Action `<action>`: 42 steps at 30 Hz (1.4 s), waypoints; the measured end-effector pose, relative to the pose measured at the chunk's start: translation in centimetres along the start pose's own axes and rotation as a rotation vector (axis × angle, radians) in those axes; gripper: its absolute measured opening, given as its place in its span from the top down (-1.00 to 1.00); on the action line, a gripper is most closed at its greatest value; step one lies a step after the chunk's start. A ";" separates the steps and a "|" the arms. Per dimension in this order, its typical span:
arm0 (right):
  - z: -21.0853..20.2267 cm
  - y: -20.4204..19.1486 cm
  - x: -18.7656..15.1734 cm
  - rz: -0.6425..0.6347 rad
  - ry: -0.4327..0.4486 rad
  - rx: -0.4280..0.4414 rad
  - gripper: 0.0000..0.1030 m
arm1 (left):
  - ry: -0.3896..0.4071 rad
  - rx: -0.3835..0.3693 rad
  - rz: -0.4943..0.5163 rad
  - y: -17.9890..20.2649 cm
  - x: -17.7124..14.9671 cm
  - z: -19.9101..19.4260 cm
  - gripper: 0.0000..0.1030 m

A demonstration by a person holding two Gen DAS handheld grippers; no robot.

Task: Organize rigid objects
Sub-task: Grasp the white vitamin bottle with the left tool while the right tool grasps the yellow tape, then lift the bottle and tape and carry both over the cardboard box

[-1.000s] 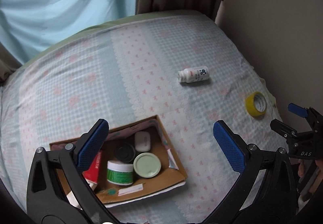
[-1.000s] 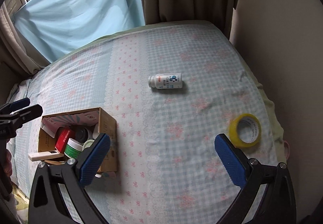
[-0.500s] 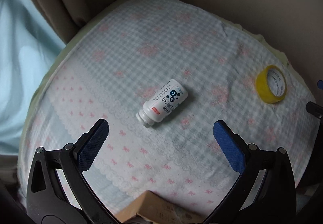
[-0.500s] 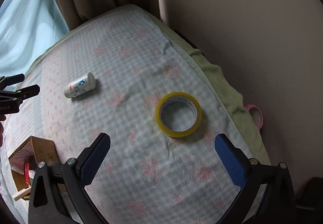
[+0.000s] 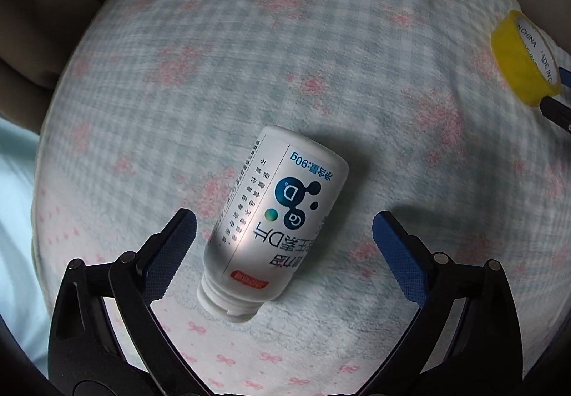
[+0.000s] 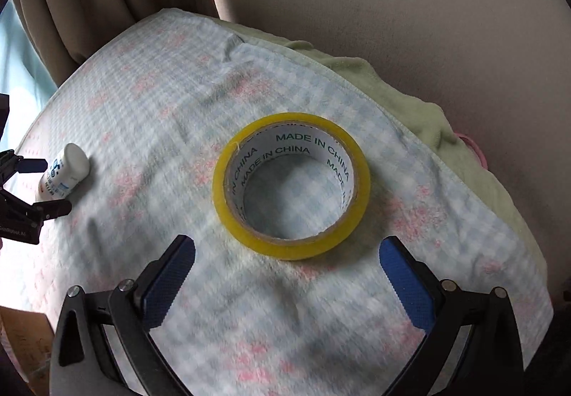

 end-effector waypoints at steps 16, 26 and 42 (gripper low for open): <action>2.4 0.0 2.9 -0.010 0.126 -0.024 -0.89 | 0.030 -0.063 0.013 0.1 0.1 1.0 -0.14; 1.7 -0.3 3.2 -0.017 0.116 0.010 -0.87 | 0.014 -0.114 -0.063 0.9 -0.6 -0.1 -0.06; -3.8 -1.7 4.7 -0.099 0.196 0.072 -0.87 | 0.087 -0.162 -0.232 2.1 -0.4 -6.4 0.05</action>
Point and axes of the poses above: each gripper's, at about its wrist camera, not at the fingertips, and z roughly the way its jaws point, y to its right, x to its top, the point moved 10 cm from there along z, roughly the way its jaws point, and after that the axes turned 7 degrees about z, right-handed, at the moved point
